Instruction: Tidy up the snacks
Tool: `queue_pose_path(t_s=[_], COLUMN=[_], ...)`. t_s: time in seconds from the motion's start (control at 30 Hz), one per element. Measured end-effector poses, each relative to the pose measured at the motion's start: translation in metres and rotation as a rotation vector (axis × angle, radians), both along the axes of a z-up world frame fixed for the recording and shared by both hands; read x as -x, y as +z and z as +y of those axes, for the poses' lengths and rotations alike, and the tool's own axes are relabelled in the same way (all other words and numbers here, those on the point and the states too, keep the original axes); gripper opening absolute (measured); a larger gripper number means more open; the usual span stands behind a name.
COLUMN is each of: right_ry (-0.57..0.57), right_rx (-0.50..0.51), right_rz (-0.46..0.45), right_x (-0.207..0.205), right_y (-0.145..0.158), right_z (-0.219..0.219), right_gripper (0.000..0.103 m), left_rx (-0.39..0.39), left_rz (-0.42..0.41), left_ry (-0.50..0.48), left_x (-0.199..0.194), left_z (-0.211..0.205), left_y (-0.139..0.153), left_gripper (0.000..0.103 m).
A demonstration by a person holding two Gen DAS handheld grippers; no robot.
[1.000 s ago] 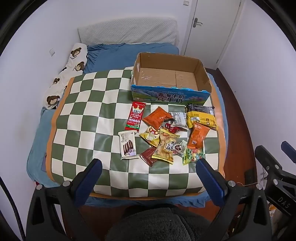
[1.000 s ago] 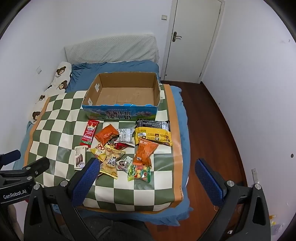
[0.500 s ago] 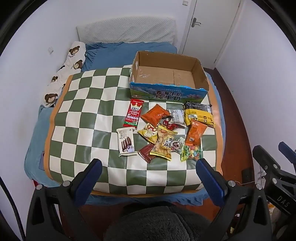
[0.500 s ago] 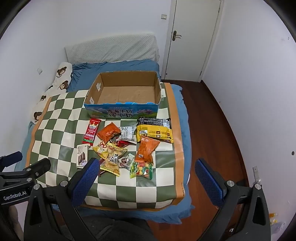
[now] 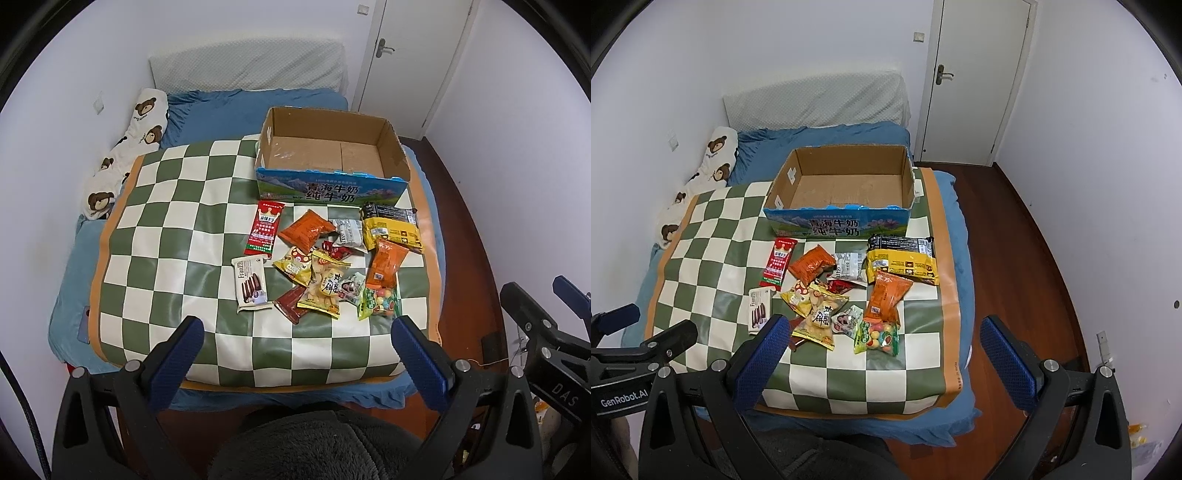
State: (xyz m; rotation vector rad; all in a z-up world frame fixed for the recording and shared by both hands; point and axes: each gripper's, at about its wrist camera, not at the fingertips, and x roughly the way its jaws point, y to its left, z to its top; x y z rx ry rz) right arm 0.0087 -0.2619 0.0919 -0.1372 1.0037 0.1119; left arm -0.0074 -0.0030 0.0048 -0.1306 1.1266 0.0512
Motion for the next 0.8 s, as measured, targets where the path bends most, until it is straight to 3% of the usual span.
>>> queue_pose_path(t_s=[0.8], right_ry=[-0.011], right_rx=[-0.005], right_rz=[-0.029], right_x=[0.009], right_y=[0.01], right_z=[-0.002], right_gripper=[0.103], left_rx=[-0.001], left_rz=[-0.031], left_ry=[-0.012], left_x=[0.002], left_z=[-0.001], left_y=[0.014], left_gripper=[0.103])
